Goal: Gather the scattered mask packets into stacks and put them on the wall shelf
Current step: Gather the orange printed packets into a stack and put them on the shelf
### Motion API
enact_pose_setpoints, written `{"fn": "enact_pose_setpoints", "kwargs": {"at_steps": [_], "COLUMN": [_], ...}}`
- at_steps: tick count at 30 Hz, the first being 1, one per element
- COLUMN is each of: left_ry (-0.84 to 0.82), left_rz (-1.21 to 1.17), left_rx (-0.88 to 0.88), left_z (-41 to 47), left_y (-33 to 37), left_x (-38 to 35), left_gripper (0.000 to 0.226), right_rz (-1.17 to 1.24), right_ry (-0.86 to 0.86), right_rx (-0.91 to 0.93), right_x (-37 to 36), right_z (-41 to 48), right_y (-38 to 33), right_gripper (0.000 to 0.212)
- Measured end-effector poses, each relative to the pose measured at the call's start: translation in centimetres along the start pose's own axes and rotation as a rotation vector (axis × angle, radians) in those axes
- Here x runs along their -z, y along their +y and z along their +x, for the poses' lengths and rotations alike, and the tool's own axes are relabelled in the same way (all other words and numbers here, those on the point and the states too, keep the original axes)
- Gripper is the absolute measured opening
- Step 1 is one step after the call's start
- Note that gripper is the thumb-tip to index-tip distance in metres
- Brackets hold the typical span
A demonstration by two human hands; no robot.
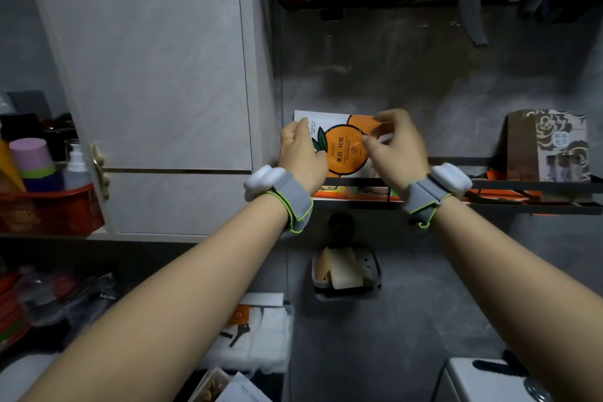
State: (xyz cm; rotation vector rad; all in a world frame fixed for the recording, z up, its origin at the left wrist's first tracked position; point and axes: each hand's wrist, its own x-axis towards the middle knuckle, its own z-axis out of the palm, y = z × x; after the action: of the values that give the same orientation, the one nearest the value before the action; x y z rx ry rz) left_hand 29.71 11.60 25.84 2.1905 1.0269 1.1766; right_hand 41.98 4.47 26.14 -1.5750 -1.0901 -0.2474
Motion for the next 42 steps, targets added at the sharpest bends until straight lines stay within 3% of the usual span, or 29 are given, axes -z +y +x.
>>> {"fn": "enact_pose_setpoints", "kwargs": {"at_steps": [6,14,18,31,42], "left_ry": [-0.062,-0.081,-0.086,-0.124,-0.246], "left_rz": [-0.136,-0.31,-0.291,-0.137,-0.154], "left_rx": [-0.053,0.082,0.152,0.415,0.665], "left_z": [-4.2,-9.8,-12.9,-23.4,-32.4], "left_y": [-2.1,-8.3,-12.0,-23.6,-31.8], "left_x": [1.7,5.5,7.7,14.0,17.9], "left_gripper": [0.063,0.067,0.067,0.062,0.061], "right_rz": [0.22,0.412,0.422,0.423,0.182], "right_ry": [-0.137,-0.306,-0.384,-0.68,-0.91], "right_rx": [-0.008,-0.167,-0.242,-0.412,-0.439], "right_x": [-4.0,-9.4,-12.2,-20.8,-24.6], "right_z": [-5.2,-12.4,-16.6,-29.7,-40.2], "right_y": [-2.6,-4.2,-5.0,-7.1,-7.0], "right_gripper": [0.017,0.02,0.014,0.037,0.018]}}
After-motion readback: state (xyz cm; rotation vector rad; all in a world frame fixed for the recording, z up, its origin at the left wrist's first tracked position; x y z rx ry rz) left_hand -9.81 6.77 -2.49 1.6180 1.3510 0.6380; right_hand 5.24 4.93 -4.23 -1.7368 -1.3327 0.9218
